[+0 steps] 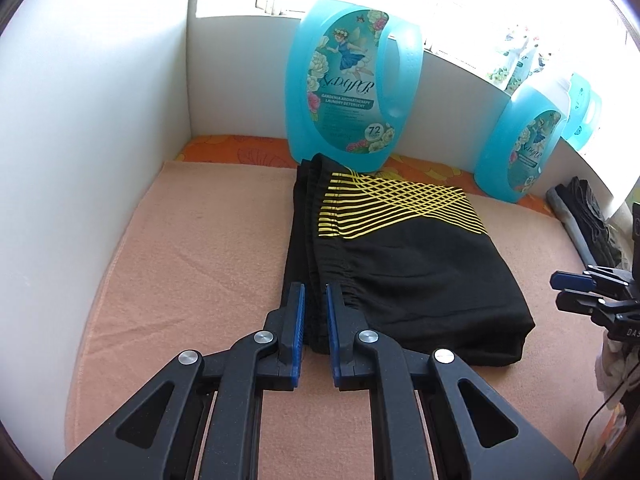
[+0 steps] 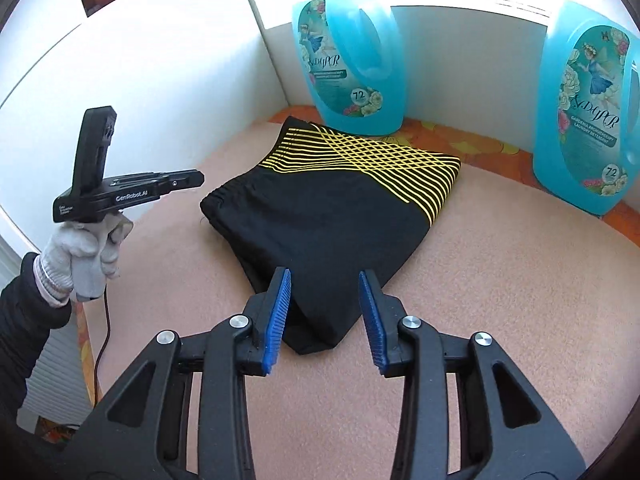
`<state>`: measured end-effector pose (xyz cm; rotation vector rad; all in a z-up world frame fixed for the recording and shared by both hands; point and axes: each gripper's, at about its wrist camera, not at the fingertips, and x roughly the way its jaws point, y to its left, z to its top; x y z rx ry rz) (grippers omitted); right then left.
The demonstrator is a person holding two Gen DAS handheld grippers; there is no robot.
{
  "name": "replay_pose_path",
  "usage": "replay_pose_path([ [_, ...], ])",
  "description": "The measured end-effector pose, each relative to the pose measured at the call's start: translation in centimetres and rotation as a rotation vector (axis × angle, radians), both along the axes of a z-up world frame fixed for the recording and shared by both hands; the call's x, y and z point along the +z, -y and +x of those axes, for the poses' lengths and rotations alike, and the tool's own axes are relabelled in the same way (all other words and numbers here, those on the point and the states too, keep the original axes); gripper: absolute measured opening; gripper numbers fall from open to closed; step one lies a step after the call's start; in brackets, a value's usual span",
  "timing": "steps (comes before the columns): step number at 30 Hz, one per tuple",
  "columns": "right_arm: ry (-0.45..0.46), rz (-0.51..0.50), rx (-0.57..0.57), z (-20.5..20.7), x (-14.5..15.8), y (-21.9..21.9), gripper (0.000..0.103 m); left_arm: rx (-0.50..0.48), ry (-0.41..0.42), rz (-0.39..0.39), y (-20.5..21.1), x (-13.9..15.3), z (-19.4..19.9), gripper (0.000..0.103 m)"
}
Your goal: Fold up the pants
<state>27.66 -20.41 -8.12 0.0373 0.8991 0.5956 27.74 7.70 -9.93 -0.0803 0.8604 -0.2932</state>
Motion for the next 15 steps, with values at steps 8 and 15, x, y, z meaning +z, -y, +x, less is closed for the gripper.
replay_pose_path([
  [8,-0.096,0.03,-0.15,5.0,-2.1,0.3,0.042,-0.086,-0.061,-0.008,3.0,0.4,2.8,0.05],
  [15,-0.192,0.13,-0.211,9.1,-3.8,3.7,0.053,-0.005,-0.128,-0.069,1.6,-0.9,7.1,0.055],
])
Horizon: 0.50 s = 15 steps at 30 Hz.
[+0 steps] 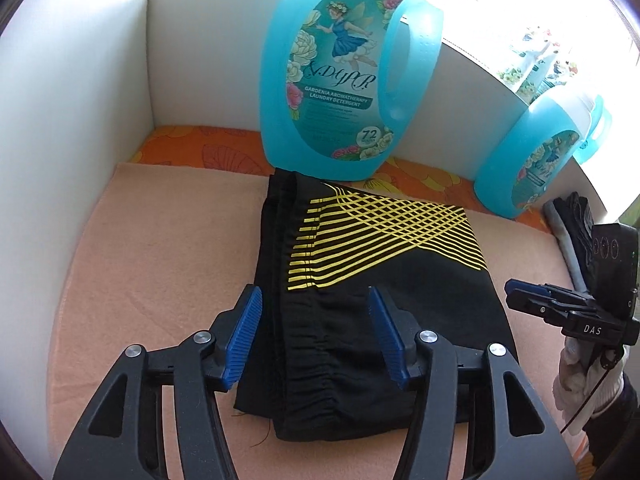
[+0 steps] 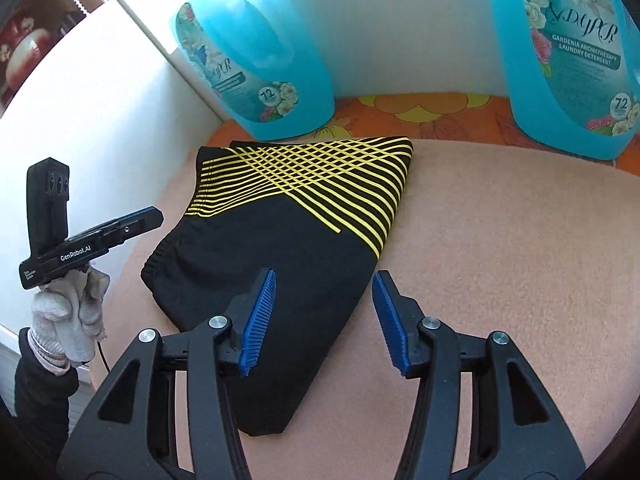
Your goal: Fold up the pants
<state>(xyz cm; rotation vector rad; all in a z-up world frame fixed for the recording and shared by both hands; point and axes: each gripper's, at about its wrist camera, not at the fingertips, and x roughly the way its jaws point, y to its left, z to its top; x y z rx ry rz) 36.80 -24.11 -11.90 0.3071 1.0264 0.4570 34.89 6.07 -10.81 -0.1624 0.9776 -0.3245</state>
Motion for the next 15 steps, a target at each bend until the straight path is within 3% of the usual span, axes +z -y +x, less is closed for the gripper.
replay_pose_path([
  [9,-0.044,0.079,-0.037,4.4,-2.1,0.5,0.053,0.015,-0.036,0.021,0.6,-0.7,2.5,0.055],
  [15,-0.025,0.088,-0.038,6.5,-2.6,0.1,0.053,0.029,-0.052,-0.002,-0.5,0.0,-0.1,0.055],
])
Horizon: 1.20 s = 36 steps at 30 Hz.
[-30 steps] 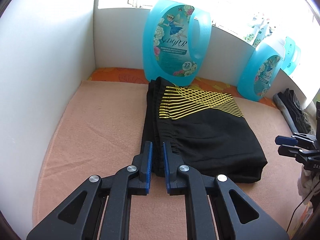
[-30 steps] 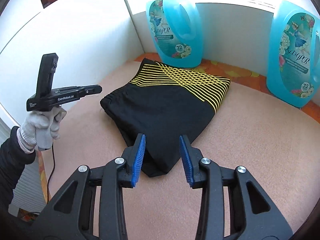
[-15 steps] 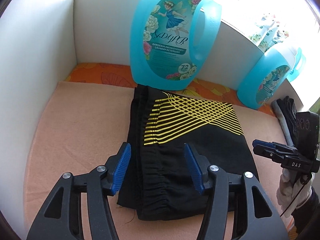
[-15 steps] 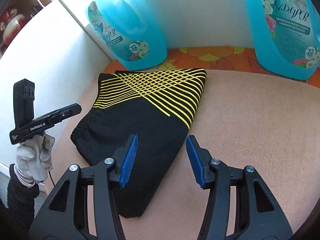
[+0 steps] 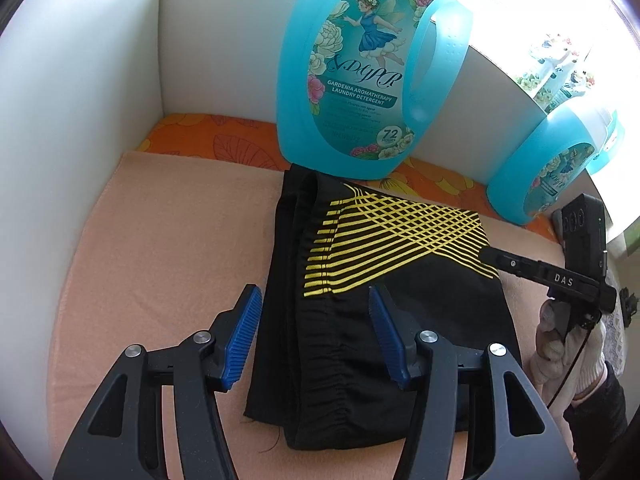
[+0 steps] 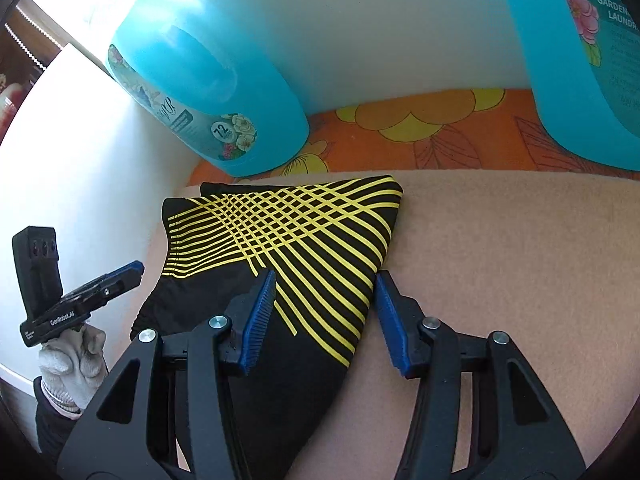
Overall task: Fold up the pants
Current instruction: 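Grasp the folded pants with both tools and lift them off the cloth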
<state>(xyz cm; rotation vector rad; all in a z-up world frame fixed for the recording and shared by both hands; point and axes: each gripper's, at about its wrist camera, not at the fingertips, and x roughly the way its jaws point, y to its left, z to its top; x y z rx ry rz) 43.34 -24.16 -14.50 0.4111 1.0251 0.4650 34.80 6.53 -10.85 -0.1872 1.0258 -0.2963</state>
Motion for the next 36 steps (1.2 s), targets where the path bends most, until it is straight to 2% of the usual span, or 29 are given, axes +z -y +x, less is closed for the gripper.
replay_pose_path([
  [7,-0.002,0.05,-0.006,1.8,-0.6,0.1,0.053,0.09,-0.09,-0.124,-2.9,-1.3,-4.2,0.056],
  [9,0.004,0.049,-0.007,1.8,-0.7,0.0,0.053,0.091,-0.115,-0.126,-2.8,-1.9,-4.4,0.056],
  [13,0.014,0.031,-0.005,1.6,-0.7,-0.2,0.053,0.082,-0.151,-0.082,-2.1,-3.0,-4.0,0.057],
  [16,0.016,0.024,-0.003,1.7,-0.6,-0.3,0.053,0.108,-0.156,-0.075,-2.0,-3.4,-3.6,0.065],
  [19,0.021,0.024,0.005,1.7,-0.6,-0.4,0.054,0.105,-0.148,-0.06,-1.7,-3.4,-3.5,0.066],
  [21,0.022,0.025,0.005,1.9,-0.7,-0.6,0.054,0.115,-0.136,-0.056,-1.4,-3.4,-3.5,0.067],
  [23,0.022,0.022,0.008,2.0,-0.7,-0.9,0.054,0.099,-0.121,-0.027,-0.5,-3.4,-3.6,0.072],
  [28,0.027,0.027,0.004,2.3,-0.9,-1.2,0.054,0.042,-0.039,0.07,2.1,-3.3,-4.3,0.072],
  [30,0.033,0.032,-0.008,2.2,-1.0,-1.2,0.054,0.025,0.008,0.143,3.4,-3.5,-4.6,0.064],
  [31,0.036,0.023,-0.011,2.2,-1.1,-1.3,0.05,0.024,0.026,0.16,3.8,-3.5,-4.7,0.057],
  [33,0.027,0.003,0.007,2.2,-1.3,-1.9,0.03,0.037,0.043,0.153,4.0,-3.4,-4.7,0.044],
  [34,0.018,0.004,0.02,2.3,-1.4,-2.2,0.015,0.05,0.044,0.137,3.8,-3.4,-4.6,0.032],
  [36,0.045,-0.015,0.021,1.9,-1.1,-2.6,0.012,0.071,0.039,0.093,3.2,-3.4,-4.2,0.028],
])
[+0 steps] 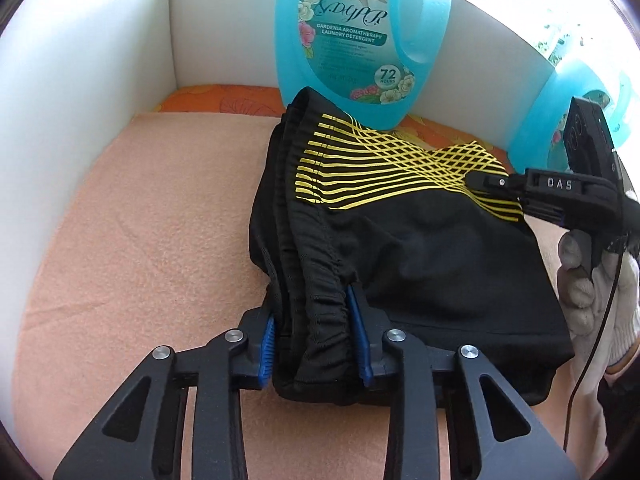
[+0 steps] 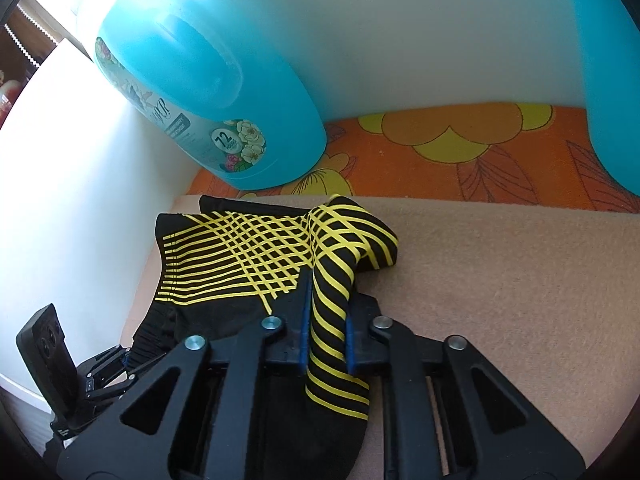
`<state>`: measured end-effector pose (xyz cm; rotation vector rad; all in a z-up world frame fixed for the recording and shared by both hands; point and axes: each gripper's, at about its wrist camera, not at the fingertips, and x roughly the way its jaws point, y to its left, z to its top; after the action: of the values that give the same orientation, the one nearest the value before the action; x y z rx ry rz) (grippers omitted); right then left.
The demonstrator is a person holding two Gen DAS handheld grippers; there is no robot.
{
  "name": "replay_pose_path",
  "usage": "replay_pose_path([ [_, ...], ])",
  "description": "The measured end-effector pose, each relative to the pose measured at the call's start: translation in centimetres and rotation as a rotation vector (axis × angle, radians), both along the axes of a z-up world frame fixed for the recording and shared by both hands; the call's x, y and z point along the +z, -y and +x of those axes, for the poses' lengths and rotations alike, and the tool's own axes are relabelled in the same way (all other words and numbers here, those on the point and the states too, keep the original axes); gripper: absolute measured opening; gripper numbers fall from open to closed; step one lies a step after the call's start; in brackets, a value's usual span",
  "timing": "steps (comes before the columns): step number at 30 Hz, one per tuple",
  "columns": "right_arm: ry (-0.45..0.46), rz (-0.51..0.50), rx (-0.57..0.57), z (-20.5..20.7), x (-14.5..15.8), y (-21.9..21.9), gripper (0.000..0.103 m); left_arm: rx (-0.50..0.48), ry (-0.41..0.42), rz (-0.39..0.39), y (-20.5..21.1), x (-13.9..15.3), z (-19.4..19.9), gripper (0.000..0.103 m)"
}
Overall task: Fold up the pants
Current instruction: 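Grasp the folded pants with both tools and lift them off the cloth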
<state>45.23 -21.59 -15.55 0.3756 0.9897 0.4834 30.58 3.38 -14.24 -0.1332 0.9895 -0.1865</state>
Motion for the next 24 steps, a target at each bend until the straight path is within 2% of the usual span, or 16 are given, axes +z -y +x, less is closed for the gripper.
replay_pose_path([
  [6,0.085,0.005,-0.003,-1.7,2.8,-0.2,0.01,0.013,0.045,-0.049,-0.5,1.4,-1.0,0.024],
  [9,0.137,-0.04,0.016,-2.8,4.9,-0.7,0.01,0.002,0.077,-0.068,-0.5,2.8,-1.6,0.023],
  [18,0.276,-0.146,0.04,-7.5,11.7,-1.0,0.009,-0.076,0.148,-0.106,1.2,6.2,-4.7,0.022],
  [24,0.327,-0.19,-0.006,-11.2,15.4,1.5,0.009,-0.136,0.2,-0.155,3.4,9.1,-6.7,0.022],
])
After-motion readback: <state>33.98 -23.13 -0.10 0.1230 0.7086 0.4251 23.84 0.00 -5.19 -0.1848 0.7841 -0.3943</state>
